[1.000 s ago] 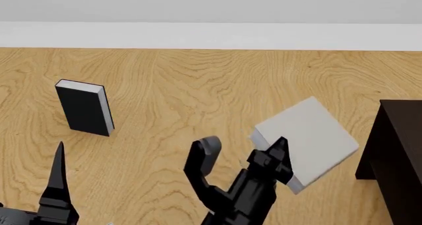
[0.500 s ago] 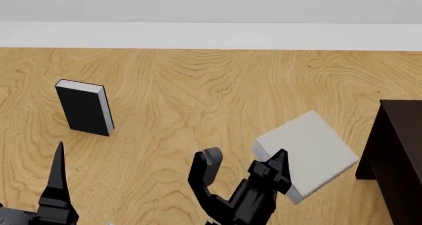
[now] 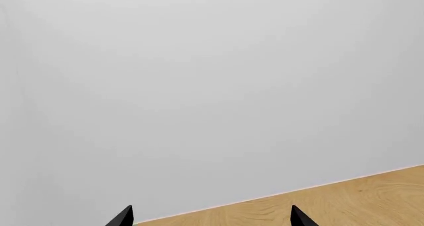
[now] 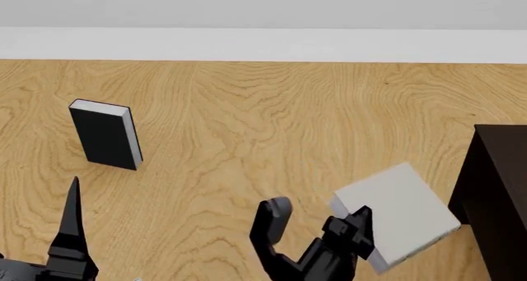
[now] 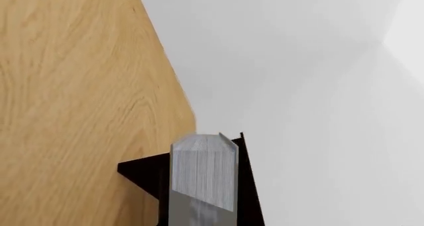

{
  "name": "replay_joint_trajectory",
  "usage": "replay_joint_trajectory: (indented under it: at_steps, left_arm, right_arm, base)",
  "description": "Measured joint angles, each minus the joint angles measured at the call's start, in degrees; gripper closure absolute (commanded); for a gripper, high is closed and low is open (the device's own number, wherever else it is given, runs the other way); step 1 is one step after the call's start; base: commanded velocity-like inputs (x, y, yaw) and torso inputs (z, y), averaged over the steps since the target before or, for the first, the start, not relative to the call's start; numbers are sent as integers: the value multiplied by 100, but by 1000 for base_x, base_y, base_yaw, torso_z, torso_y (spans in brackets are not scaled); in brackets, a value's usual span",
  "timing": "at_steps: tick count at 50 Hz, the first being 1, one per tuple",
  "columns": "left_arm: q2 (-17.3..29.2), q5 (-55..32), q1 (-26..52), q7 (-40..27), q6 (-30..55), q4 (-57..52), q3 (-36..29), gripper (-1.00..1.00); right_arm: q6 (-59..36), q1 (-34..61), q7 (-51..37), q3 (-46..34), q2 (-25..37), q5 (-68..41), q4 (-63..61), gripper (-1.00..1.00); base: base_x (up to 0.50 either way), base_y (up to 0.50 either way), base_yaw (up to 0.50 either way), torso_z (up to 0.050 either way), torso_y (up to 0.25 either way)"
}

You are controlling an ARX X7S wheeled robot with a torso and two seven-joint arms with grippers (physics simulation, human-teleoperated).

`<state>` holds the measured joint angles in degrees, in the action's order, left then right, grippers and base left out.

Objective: Pick up the book on the right and place it on the cabinet shelf.

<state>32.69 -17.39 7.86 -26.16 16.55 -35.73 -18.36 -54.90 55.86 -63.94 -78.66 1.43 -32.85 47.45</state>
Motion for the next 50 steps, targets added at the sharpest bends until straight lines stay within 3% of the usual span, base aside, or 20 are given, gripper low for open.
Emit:
replay_joint_trajectory:
  at_steps: [26, 50]
  left_arm:
    - [6, -27, 14, 12, -32, 46, -20, -100]
    - [29, -42, 11, -14, -29, 18, -18, -100]
  right_arm:
    - [-349, 103, -6, 6, 15, -49, 177, 100]
    - [77, 78, 295, -288, -129, -311, 849, 100]
  base:
    - [0, 0, 0, 0, 2]
    - [0, 0, 0, 0, 1]
